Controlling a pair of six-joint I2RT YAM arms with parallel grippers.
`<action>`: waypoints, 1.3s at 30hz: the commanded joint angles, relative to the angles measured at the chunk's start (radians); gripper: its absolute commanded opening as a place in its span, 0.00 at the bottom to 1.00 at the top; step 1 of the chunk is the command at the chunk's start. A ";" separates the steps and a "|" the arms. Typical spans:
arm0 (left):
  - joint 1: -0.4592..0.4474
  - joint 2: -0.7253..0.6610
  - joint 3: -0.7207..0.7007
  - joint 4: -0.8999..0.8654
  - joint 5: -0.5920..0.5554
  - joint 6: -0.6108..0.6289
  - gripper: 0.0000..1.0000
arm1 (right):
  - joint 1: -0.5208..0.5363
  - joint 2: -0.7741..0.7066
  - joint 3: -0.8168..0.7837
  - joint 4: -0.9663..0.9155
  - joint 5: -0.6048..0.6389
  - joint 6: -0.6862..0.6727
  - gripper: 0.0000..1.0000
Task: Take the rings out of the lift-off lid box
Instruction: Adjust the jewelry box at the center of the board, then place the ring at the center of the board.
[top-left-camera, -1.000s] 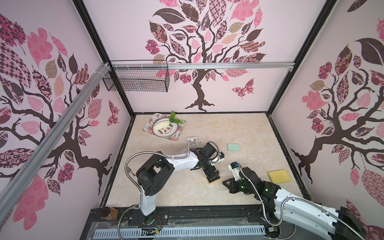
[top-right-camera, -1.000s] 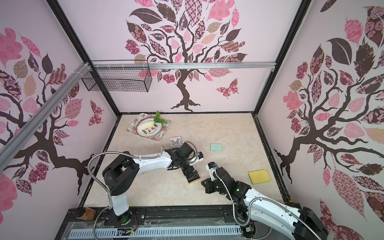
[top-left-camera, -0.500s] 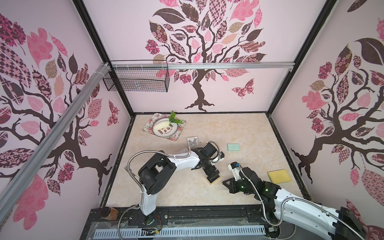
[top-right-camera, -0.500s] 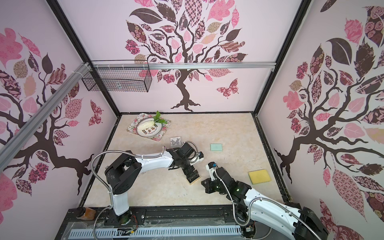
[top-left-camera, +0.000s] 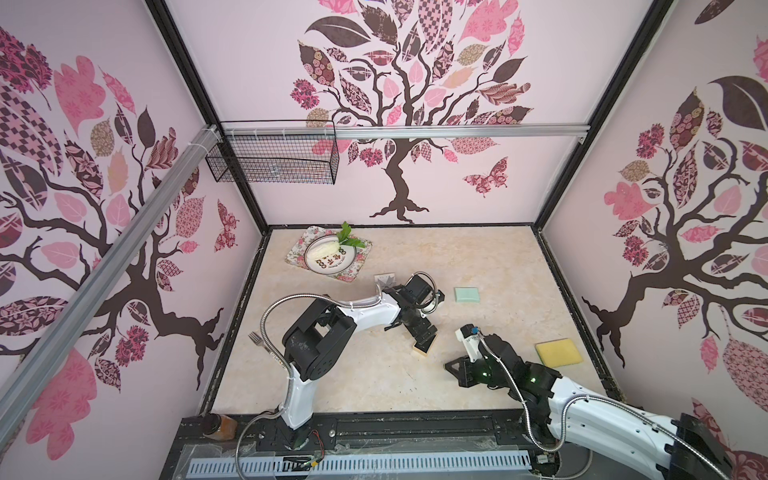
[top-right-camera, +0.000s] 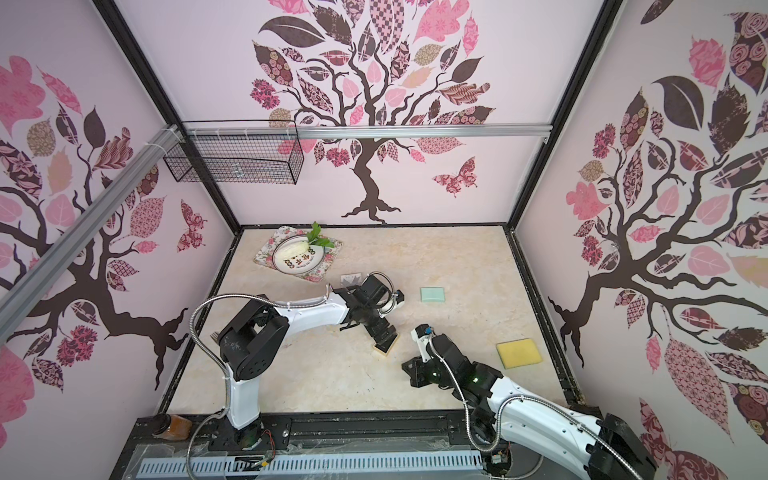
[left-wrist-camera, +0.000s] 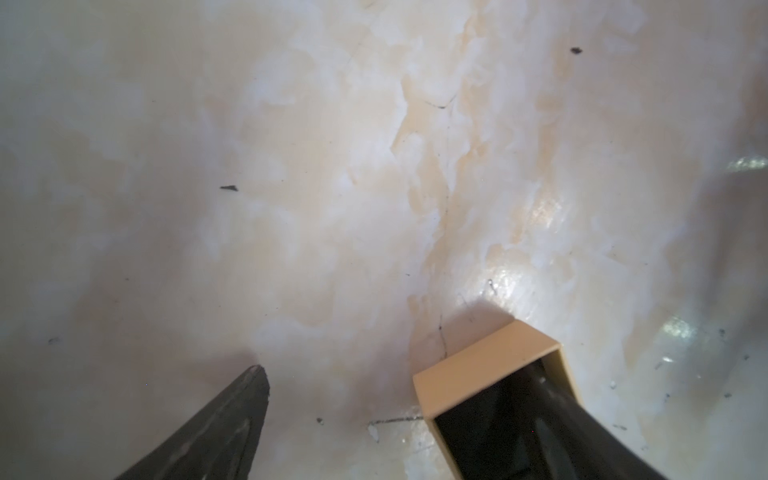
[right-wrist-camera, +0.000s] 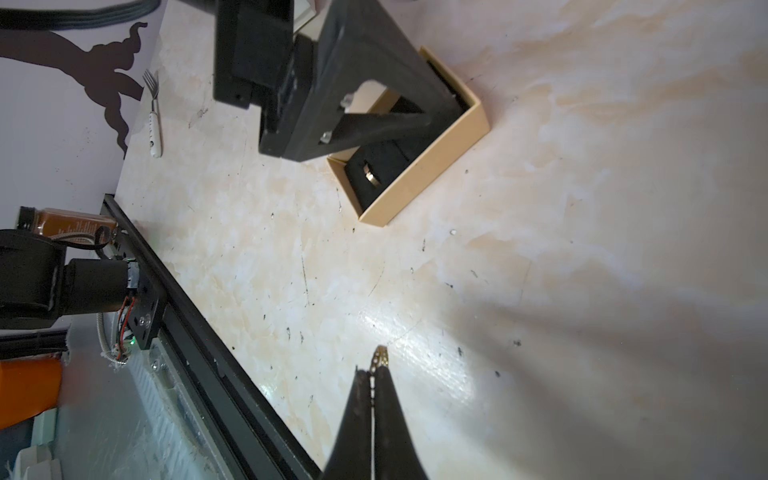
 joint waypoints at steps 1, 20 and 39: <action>0.014 -0.078 0.021 0.002 -0.014 -0.008 0.94 | 0.003 0.016 -0.006 0.069 -0.087 0.059 0.00; 0.083 -0.477 -0.273 0.066 -0.115 -0.132 0.98 | 0.275 0.546 0.093 0.524 -0.162 0.165 0.00; 0.087 -0.527 -0.369 0.128 -0.104 -0.156 0.98 | 0.276 0.763 0.200 0.503 -0.083 0.185 0.00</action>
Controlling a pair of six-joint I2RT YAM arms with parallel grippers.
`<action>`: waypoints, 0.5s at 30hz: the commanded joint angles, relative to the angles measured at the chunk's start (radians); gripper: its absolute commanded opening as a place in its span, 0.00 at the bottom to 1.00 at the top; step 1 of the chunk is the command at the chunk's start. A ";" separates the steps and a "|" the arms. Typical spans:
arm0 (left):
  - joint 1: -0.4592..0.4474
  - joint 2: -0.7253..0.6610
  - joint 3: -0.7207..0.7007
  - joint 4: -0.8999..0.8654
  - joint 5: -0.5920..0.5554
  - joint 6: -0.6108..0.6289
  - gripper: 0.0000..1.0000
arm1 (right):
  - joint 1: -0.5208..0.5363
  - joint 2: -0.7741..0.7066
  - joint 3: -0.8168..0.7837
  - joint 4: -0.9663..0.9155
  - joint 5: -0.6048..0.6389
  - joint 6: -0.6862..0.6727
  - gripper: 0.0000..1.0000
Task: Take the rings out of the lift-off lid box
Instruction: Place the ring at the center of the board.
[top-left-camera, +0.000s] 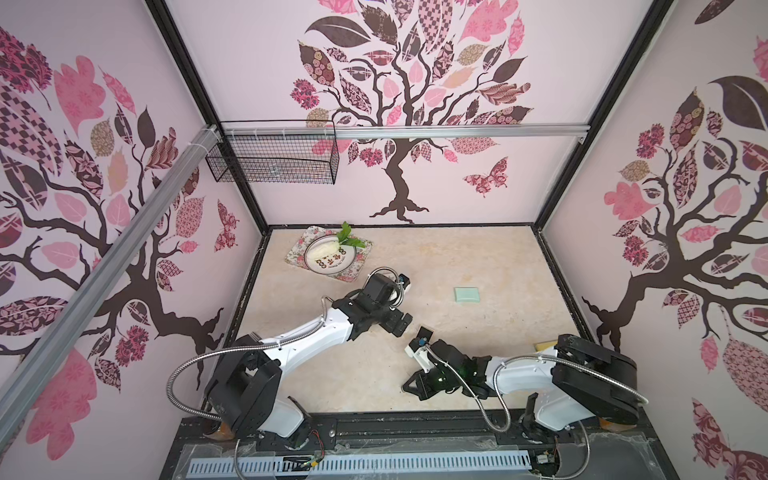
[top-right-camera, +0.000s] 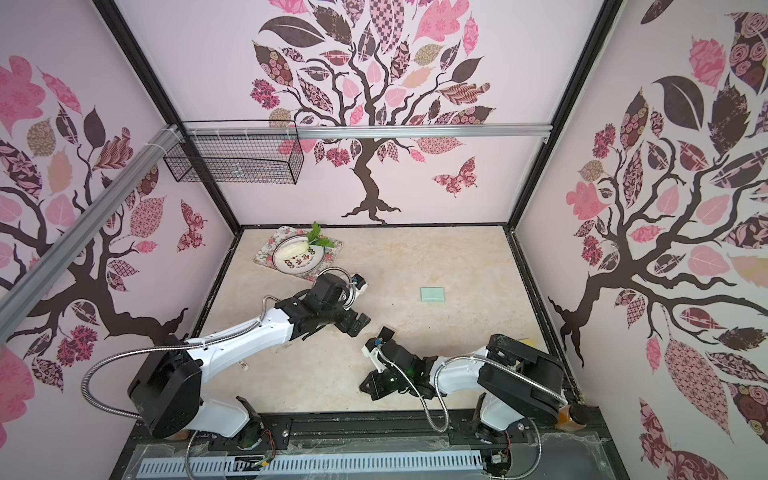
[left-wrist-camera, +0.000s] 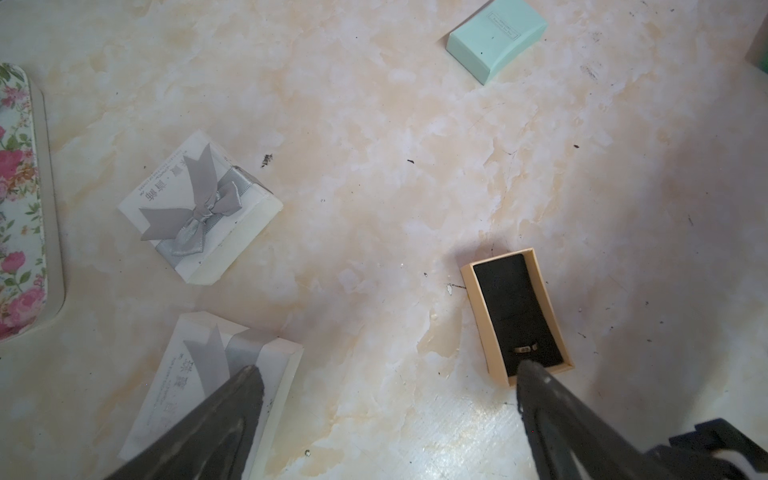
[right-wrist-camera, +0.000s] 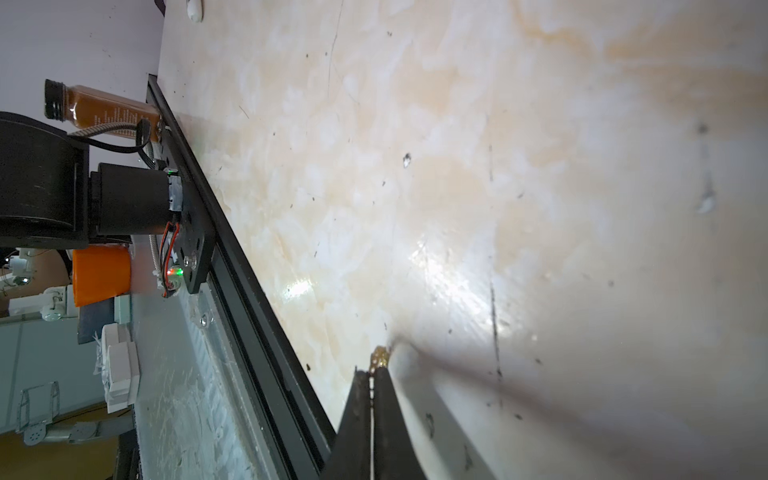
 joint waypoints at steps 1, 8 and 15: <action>0.006 -0.025 -0.032 0.031 0.010 -0.004 0.98 | 0.007 0.026 0.025 -0.033 0.052 0.082 0.02; 0.007 -0.024 -0.042 0.032 0.021 -0.004 0.98 | 0.007 0.030 0.045 -0.100 0.096 0.058 0.11; 0.009 -0.029 -0.043 0.032 0.020 -0.003 0.98 | 0.007 -0.018 0.069 -0.179 0.126 0.018 0.22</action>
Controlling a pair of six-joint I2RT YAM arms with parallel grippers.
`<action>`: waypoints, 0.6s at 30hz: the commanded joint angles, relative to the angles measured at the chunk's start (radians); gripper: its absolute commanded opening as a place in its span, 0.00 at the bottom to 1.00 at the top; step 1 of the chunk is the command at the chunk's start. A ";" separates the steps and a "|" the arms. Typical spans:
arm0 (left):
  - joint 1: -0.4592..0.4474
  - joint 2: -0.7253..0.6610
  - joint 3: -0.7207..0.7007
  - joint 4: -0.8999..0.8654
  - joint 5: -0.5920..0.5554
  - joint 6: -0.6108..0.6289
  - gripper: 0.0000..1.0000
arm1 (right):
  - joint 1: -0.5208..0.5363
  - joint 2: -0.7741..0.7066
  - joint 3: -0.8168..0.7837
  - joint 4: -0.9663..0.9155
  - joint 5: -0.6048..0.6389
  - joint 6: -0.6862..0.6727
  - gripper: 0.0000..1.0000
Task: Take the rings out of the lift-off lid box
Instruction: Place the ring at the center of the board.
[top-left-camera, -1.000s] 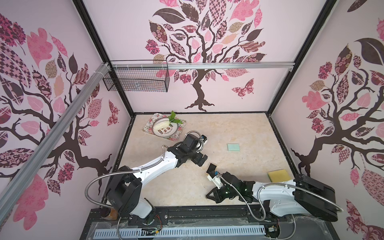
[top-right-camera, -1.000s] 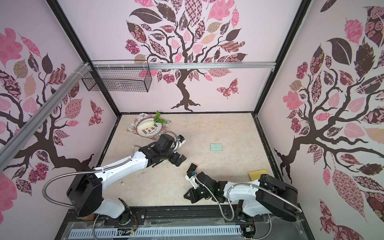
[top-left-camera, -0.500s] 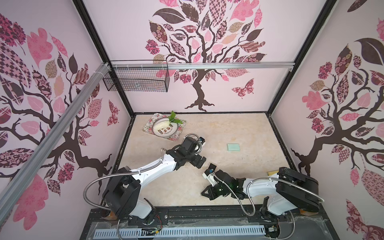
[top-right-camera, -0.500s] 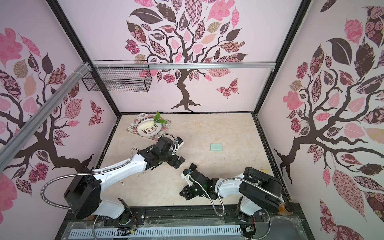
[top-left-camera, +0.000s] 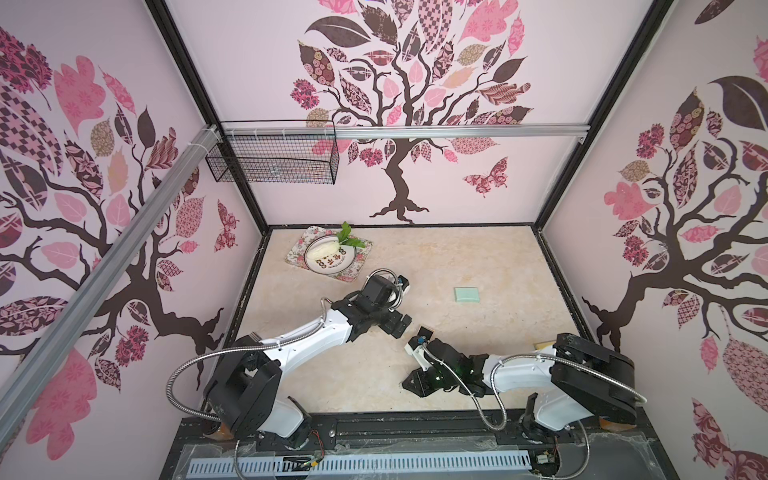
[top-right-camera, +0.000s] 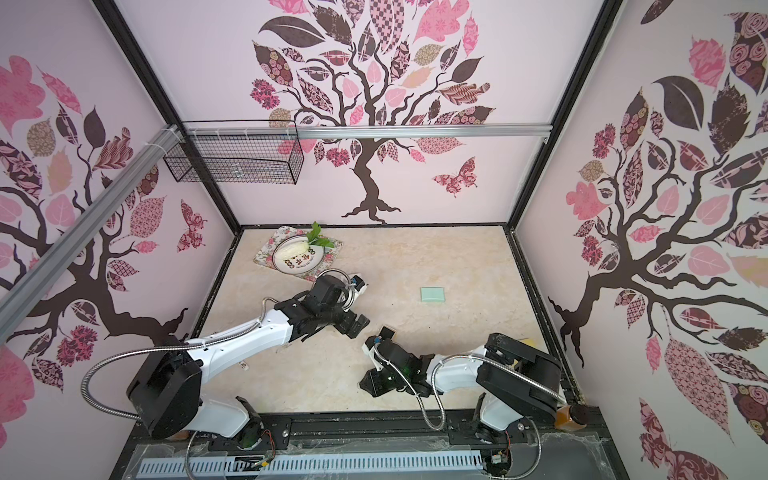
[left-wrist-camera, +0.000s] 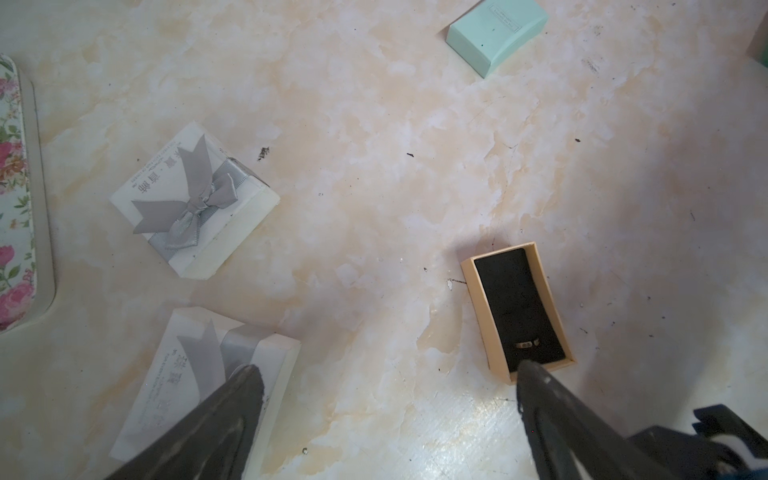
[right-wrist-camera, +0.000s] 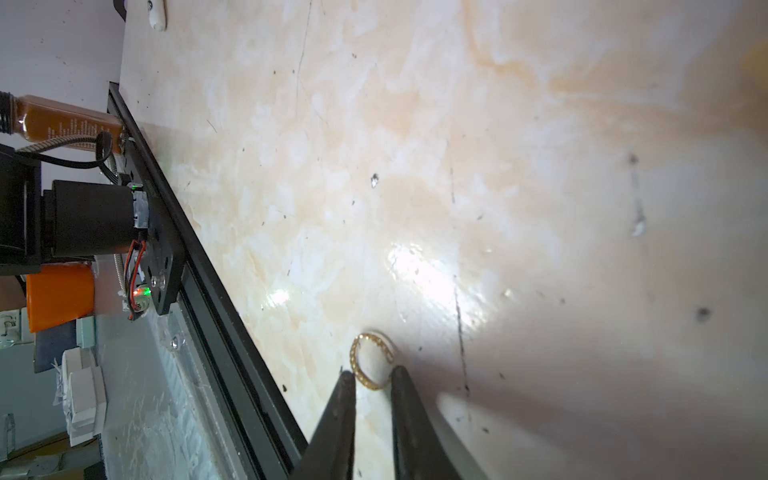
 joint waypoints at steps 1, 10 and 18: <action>0.006 -0.026 -0.025 0.020 0.013 -0.006 0.98 | 0.007 -0.035 0.030 -0.101 0.058 0.026 0.24; 0.006 -0.071 -0.043 -0.010 0.004 -0.009 0.98 | 0.005 -0.254 0.121 -0.423 0.176 -0.146 0.72; 0.004 -0.126 -0.100 -0.020 0.027 -0.052 0.98 | -0.068 -0.506 0.186 -0.676 0.328 -0.308 1.00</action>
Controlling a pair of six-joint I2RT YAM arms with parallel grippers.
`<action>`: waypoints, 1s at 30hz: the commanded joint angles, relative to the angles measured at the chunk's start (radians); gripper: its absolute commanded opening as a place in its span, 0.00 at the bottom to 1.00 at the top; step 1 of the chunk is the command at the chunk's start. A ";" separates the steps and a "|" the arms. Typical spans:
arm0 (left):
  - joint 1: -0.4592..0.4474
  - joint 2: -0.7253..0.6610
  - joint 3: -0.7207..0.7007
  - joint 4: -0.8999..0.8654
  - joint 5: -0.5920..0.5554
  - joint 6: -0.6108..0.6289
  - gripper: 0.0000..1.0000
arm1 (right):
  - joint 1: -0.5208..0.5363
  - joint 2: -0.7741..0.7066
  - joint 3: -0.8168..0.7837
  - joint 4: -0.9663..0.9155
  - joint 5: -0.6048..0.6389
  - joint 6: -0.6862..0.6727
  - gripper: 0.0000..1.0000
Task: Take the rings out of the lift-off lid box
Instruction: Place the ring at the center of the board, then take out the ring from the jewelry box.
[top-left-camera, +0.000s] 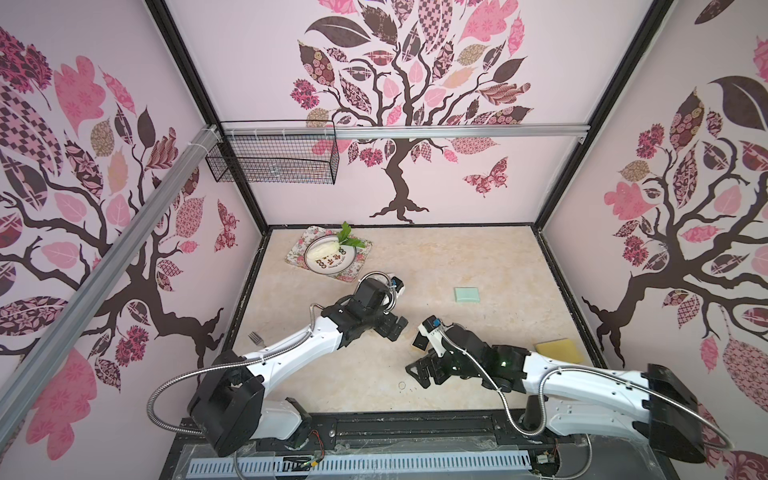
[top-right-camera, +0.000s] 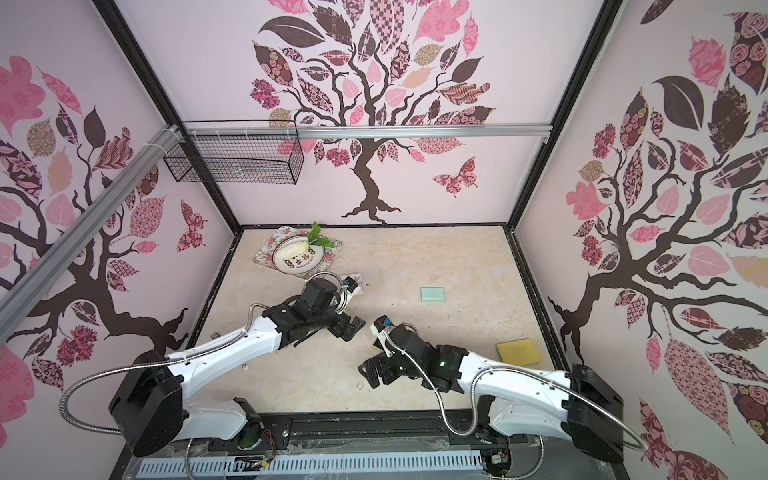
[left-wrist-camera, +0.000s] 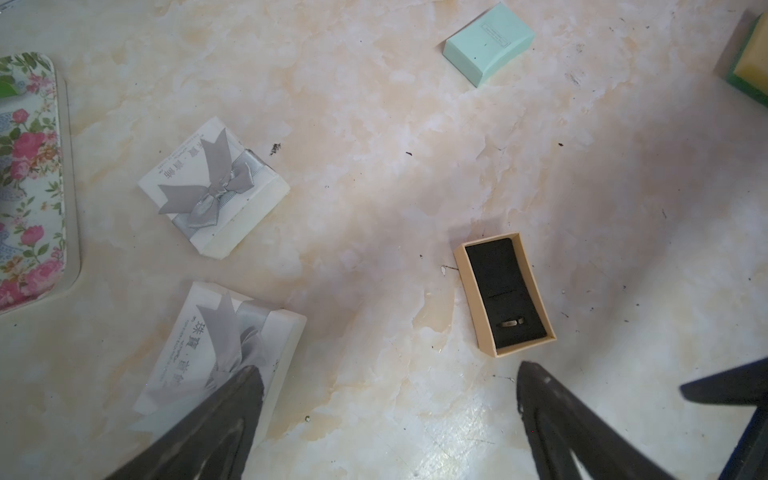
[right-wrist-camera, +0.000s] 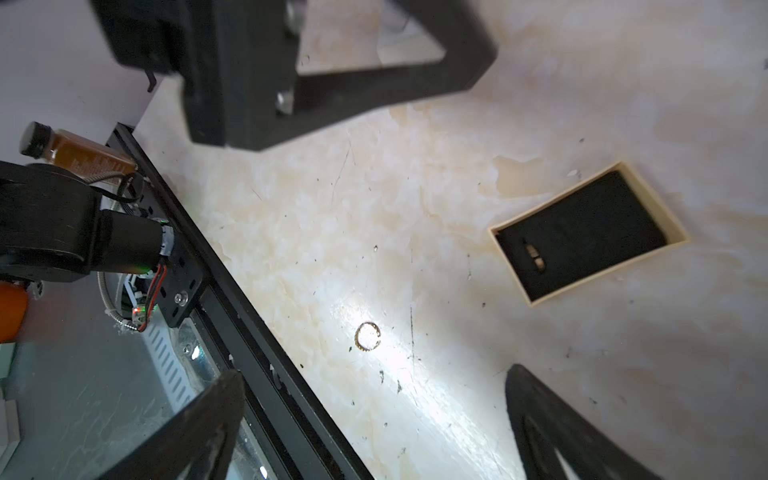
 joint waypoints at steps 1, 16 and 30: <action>0.002 -0.017 -0.041 -0.009 0.025 -0.030 0.98 | -0.057 -0.047 0.031 -0.156 0.083 -0.100 1.00; -0.122 0.013 -0.152 0.073 -0.007 -0.153 0.98 | -0.100 0.267 0.134 -0.044 0.182 -0.275 0.26; -0.124 0.027 -0.183 0.097 0.002 -0.166 0.98 | -0.120 0.408 0.139 0.061 0.141 -0.324 0.23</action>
